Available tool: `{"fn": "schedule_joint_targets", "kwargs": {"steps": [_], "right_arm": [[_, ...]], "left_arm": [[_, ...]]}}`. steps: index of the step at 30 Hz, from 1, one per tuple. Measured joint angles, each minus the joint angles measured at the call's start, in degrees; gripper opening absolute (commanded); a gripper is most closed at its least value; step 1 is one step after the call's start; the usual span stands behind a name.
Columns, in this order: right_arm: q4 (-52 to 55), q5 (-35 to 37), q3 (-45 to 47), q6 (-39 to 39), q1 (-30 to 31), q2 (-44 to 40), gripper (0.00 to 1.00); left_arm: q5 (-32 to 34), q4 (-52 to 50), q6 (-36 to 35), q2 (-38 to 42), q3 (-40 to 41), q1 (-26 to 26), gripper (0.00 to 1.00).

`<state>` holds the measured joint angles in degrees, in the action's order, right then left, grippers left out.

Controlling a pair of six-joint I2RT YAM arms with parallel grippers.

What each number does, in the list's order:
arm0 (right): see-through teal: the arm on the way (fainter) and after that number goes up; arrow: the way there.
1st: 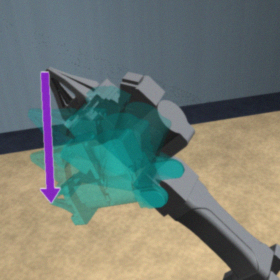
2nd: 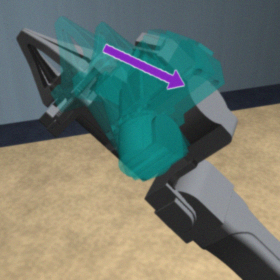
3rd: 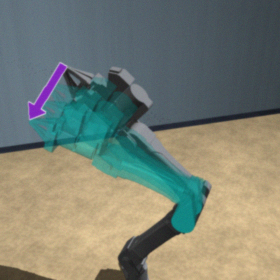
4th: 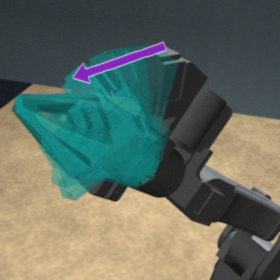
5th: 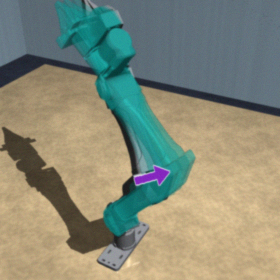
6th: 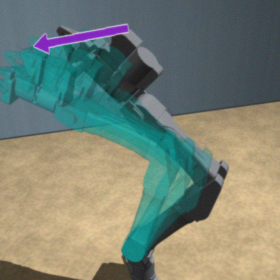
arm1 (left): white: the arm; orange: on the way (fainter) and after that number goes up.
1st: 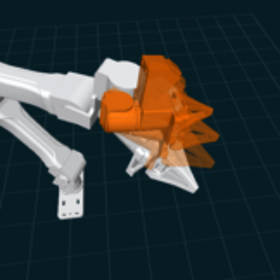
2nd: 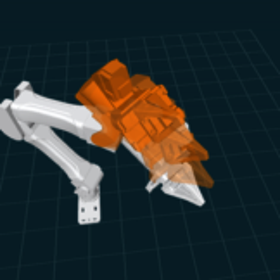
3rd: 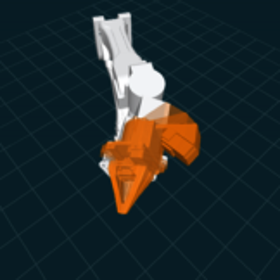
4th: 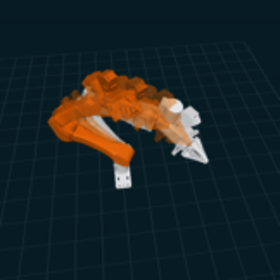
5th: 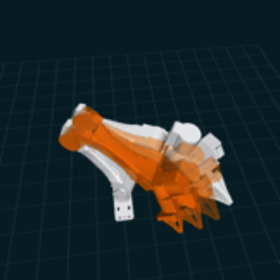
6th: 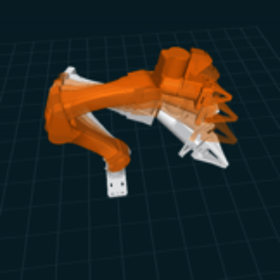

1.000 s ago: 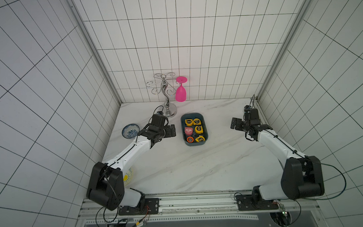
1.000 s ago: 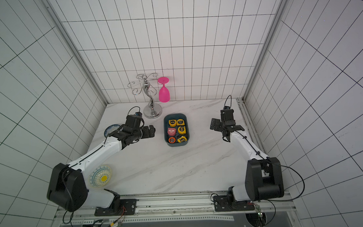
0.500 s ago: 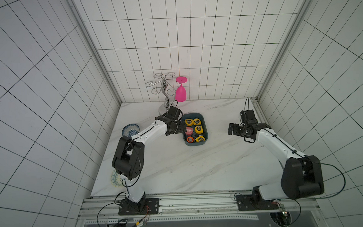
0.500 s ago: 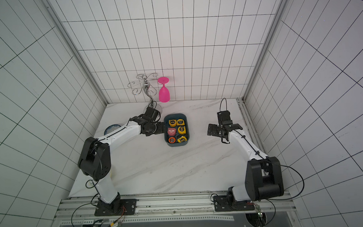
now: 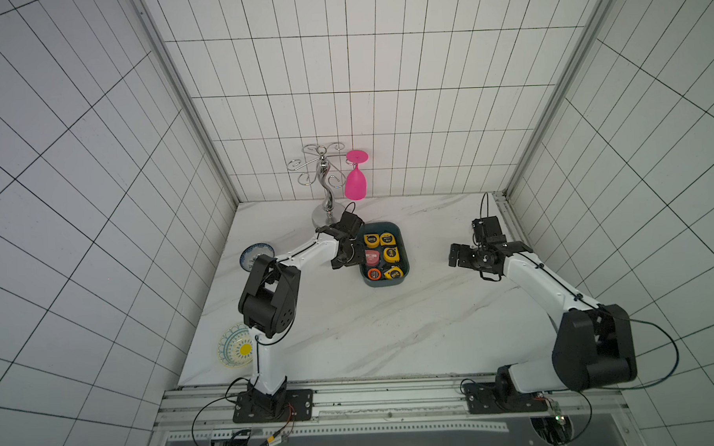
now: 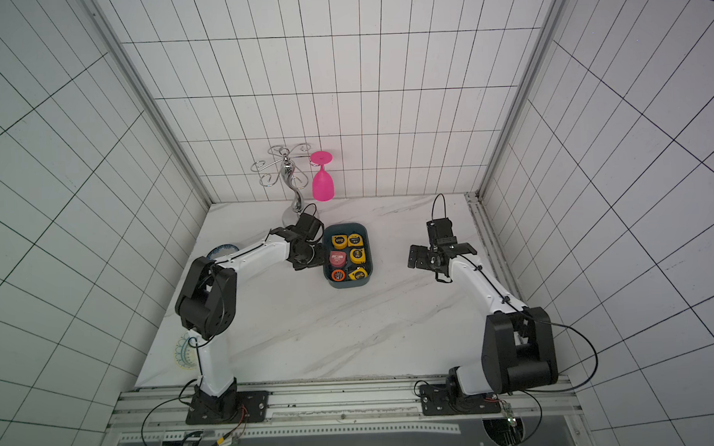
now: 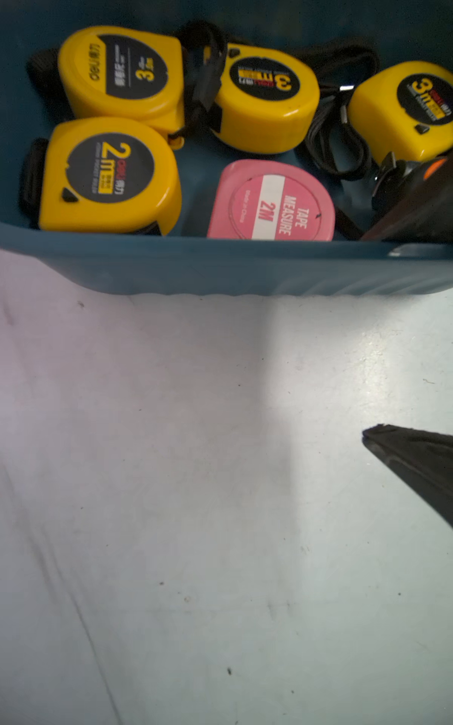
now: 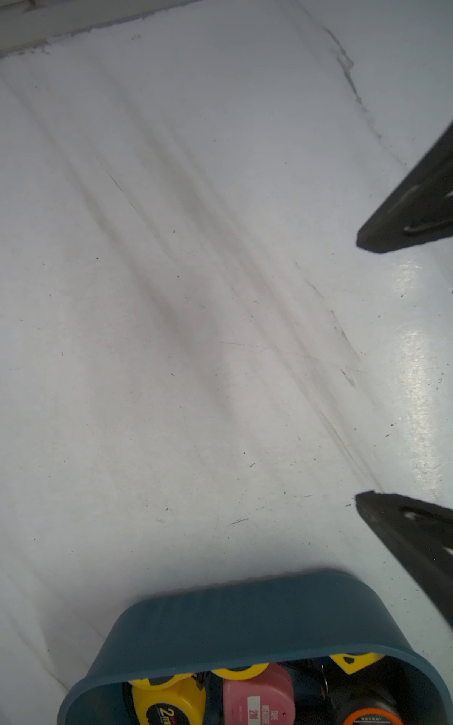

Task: Take the tape measure out of the storage box
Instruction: Move the storage box to the center of the board.

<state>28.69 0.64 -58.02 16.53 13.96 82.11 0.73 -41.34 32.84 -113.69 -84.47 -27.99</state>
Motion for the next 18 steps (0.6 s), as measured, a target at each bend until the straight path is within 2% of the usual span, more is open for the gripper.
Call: {"fn": "schedule_joint_targets", "kwargs": {"steps": [7,18], "right_arm": [[0.33,0.00,0.00,-0.02,0.00,0.17,0.99],[0.76,-0.46,-0.02,-0.02,0.00,0.70,0.99]], "left_arm": [[0.76,0.83,1.33,0.44,0.92,-0.24,0.57],[3.58,-0.94,2.89,10.99,14.45,1.86,0.53]]}}
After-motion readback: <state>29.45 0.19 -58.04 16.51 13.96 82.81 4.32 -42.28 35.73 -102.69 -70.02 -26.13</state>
